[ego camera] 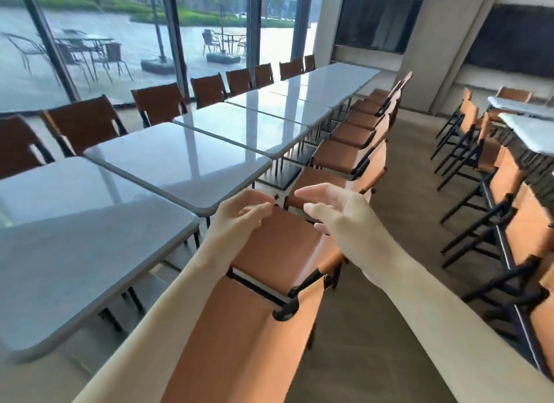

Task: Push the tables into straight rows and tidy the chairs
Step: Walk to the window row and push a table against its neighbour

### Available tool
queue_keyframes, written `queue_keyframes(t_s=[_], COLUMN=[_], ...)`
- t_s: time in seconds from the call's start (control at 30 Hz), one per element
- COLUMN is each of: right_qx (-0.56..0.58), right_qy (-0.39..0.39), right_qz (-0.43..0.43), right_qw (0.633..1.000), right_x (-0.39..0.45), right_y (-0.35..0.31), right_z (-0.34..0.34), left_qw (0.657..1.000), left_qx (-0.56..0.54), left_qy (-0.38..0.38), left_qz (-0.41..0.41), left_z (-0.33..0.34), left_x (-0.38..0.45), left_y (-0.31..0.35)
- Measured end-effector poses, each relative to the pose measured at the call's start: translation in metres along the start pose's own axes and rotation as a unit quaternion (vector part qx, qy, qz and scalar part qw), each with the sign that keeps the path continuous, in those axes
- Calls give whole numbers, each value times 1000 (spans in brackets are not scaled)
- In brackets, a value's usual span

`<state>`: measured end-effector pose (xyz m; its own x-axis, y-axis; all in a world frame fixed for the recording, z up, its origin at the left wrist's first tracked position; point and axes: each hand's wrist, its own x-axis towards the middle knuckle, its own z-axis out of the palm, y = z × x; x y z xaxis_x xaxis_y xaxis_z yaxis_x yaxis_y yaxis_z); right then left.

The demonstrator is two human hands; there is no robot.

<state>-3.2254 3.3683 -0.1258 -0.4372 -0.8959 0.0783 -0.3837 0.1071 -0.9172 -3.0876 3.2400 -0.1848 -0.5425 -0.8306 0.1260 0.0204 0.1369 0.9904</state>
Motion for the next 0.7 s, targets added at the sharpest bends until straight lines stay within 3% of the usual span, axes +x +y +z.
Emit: queue_keyframes(t_s=[0.4,0.7], right_qx=[8,33], right_qy=[-119,-191], right_qz=[-60,-84], right_qw=[991,977], right_x=[24,68], right_y=[55,80], right_z=[-123,-151], left_qw=[990,975], left_qx=[19,61], left_qy=[137,211], left_qz=[-13,-34], left_z=[124,155], left_x=[-27,2], left_y=[4,3])
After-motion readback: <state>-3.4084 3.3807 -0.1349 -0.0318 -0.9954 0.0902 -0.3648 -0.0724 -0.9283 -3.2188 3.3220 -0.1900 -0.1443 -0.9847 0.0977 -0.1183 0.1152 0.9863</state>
